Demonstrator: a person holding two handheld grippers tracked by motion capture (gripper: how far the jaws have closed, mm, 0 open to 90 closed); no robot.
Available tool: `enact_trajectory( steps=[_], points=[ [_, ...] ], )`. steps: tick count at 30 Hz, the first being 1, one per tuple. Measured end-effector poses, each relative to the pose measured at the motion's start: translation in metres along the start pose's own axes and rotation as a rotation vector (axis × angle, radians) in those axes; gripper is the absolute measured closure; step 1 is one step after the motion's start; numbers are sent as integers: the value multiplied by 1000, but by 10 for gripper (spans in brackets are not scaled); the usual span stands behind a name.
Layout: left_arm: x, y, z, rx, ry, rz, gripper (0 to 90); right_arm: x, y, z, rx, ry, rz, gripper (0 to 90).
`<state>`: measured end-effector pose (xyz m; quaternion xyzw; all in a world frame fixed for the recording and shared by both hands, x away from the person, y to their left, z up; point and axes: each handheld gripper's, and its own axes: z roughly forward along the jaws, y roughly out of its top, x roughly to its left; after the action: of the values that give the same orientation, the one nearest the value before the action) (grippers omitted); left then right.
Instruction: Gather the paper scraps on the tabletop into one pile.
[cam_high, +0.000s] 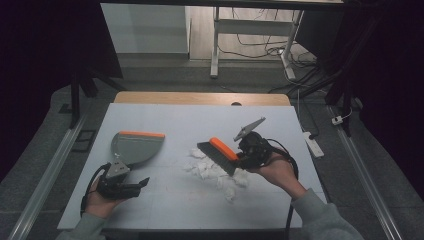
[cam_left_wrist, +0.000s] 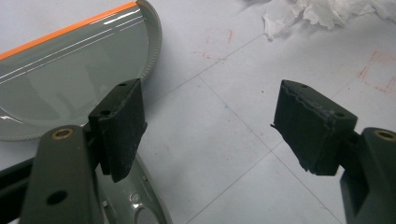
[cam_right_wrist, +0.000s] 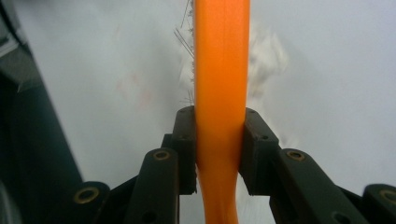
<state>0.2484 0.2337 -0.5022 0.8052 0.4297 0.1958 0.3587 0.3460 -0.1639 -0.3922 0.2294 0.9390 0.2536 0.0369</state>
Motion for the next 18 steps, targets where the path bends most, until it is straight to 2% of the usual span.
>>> enact_trajectory(
  steps=[4,7,9,11,13,14,15,17,18],
  points=[
    [0,0,1,4,0,1,258,6,-21,8,97,7,-40,702],
    [-1,1,2,7,-1,3,258,15,-32,16,141,42,-74,702],
    [-2,1,2,8,0,3,258,22,-37,22,174,74,-108,702],
    [-2,1,2,7,1,3,258,31,-40,31,203,99,-164,702],
    [-2,1,2,8,0,3,258,38,-41,39,220,109,-212,702],
    [-2,1,3,9,1,4,258,40,-40,42,228,109,-227,702],
    [-2,1,3,10,1,5,258,42,-37,43,233,93,-217,702],
    [-3,1,2,9,2,7,258,40,-31,48,232,60,-253,702],
    [-3,1,2,8,2,8,258,39,-28,51,230,45,-247,702]
  ],
)
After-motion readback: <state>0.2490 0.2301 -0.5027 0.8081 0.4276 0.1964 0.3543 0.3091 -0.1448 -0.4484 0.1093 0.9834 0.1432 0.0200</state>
